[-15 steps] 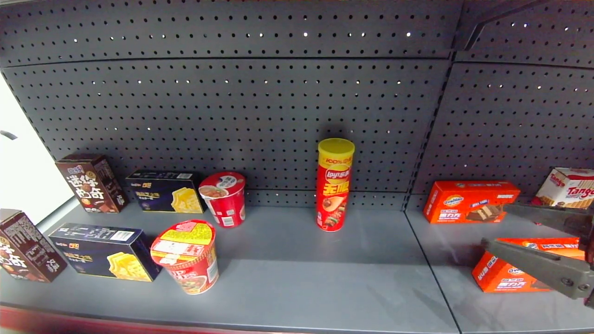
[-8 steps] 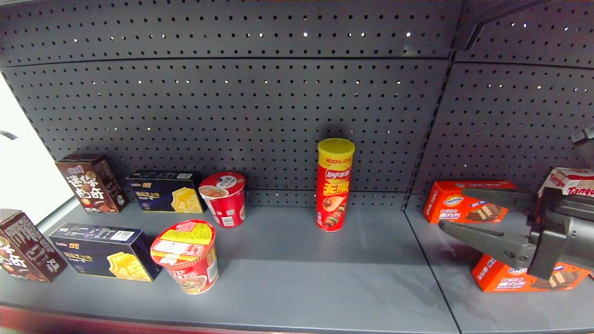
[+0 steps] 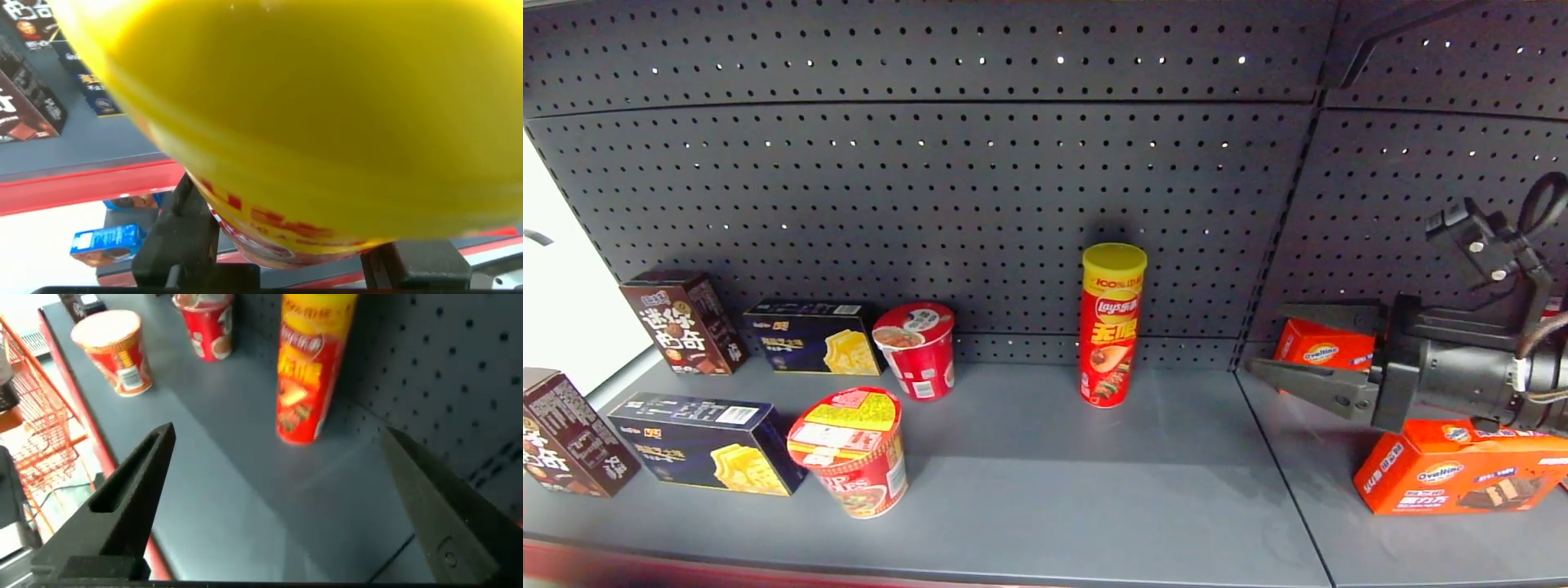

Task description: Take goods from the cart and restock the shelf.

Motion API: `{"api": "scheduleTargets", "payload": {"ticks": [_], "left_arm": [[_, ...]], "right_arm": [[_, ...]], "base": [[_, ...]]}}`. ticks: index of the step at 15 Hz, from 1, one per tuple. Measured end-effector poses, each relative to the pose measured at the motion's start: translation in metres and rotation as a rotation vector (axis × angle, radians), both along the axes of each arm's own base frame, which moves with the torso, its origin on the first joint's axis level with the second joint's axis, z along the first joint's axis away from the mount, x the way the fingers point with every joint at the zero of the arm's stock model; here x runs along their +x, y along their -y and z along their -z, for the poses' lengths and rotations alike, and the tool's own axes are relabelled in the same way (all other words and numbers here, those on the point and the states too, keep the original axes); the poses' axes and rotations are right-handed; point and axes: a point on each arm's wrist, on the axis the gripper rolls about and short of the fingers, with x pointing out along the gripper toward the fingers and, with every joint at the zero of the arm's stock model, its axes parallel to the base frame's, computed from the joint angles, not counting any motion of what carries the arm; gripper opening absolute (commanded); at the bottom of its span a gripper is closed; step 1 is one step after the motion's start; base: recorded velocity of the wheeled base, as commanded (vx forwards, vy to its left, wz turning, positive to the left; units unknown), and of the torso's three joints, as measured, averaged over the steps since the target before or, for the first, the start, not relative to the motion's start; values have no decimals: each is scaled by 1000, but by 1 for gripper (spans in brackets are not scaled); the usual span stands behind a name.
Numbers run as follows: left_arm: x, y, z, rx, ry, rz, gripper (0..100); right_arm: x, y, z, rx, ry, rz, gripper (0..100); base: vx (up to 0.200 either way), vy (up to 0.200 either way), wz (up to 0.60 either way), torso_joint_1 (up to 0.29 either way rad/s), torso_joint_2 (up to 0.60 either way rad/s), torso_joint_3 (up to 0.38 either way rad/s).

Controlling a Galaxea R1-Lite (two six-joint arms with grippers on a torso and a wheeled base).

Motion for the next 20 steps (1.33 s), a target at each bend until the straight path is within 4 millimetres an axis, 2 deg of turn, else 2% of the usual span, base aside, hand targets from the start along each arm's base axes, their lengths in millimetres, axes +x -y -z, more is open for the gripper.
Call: {"api": "scheduleTargets", "payload": {"ticks": [6,11,20], "left_arm": [[0,0,0,-37,-7,8,0],[1,-1,1,-37,-12,30,0],[1,-1,1,-37,-12,31,0]], "right_arm": [[44,-15,0,30,50,-170,100],[70,-26,10,46,45,-291,100],[113,-41,29,53,25,-357,100]], "base": [[0,0,0,0,0,0],[0,0,0,0,0,0],[0,0,0,0,0,0]]}}
